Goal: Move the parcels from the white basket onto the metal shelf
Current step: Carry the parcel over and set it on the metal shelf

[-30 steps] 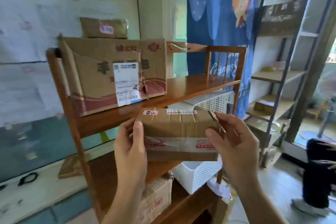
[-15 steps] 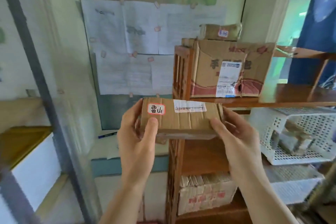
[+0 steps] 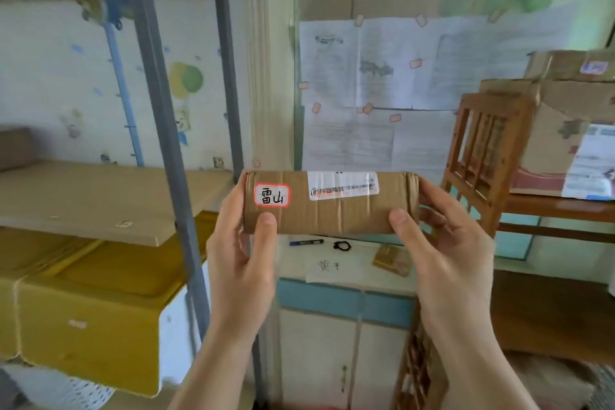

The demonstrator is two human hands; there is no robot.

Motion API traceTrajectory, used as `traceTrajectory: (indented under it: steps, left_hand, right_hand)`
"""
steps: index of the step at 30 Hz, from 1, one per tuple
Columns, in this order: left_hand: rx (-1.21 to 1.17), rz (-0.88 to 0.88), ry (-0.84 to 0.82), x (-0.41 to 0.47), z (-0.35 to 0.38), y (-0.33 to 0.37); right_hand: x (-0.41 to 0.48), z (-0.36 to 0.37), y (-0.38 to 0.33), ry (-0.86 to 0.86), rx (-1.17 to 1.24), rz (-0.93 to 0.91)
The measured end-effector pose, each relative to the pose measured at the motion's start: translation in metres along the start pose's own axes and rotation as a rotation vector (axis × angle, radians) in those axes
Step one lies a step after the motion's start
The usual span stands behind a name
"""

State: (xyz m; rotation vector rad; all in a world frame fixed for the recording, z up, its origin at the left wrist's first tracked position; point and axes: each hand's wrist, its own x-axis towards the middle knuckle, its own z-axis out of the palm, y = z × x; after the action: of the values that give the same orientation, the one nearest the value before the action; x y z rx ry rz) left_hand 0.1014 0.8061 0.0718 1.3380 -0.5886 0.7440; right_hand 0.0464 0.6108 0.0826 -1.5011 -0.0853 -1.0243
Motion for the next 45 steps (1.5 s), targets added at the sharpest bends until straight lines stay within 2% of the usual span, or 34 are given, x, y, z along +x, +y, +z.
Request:
traceTrajectory:
  steps: [10,15,17,20,24,26,29,34,40,43,45]
  left_hand:
    - [-0.032,0.084,-0.071,0.084,-0.185,-0.058]
    - [-0.025,0.072,-0.014,0.125,-0.284,-0.092]
    - [-0.090,0.058,0.034,0.135,-0.314,-0.101]
    - [-0.144,-0.008,0.109,0.149,-0.349,-0.111]
    - [-0.041,-0.147,0.148,0.180,-0.382,-0.142]
    - [0.063,-0.294,0.144,0.201,-0.386,-0.165]
    - [0.181,-0.492,0.034,0.228,-0.379,-0.199]
    - [0.356,-0.534,-0.096,0.241,-0.359,-0.236]
    - [0.361,-0.501,-0.102,0.235,-0.343,-0.251]
    - [0.383,-0.512,-0.094,0.235,-0.339,-0.243]
    - [0.407,-0.438,-0.037,0.228,-0.338,-0.230]
  right_hand:
    - [-0.041,0.198,0.011,0.064,0.035,-0.051]
    - [-0.062,0.302,0.018,0.025,0.186,-0.085]
    - [-0.069,0.335,0.021,0.017,0.235,-0.064]
    - [-0.074,0.371,0.026,-0.008,0.194,-0.043]
    - [-0.071,0.413,0.041,-0.108,-0.099,-0.047]
    - [-0.061,0.430,0.052,-0.175,-0.395,-0.083]
    - [-0.041,0.446,0.065,-0.259,-0.871,-0.135]
    - [-0.024,0.455,0.067,-0.409,-1.385,-0.123]
    - [-0.009,0.452,0.062,-0.472,-1.567,-0.201]
    - [-0.006,0.445,0.064,-0.477,-1.538,-0.237]
    - [-0.004,0.435,0.065,-0.458,-1.429,-0.304]
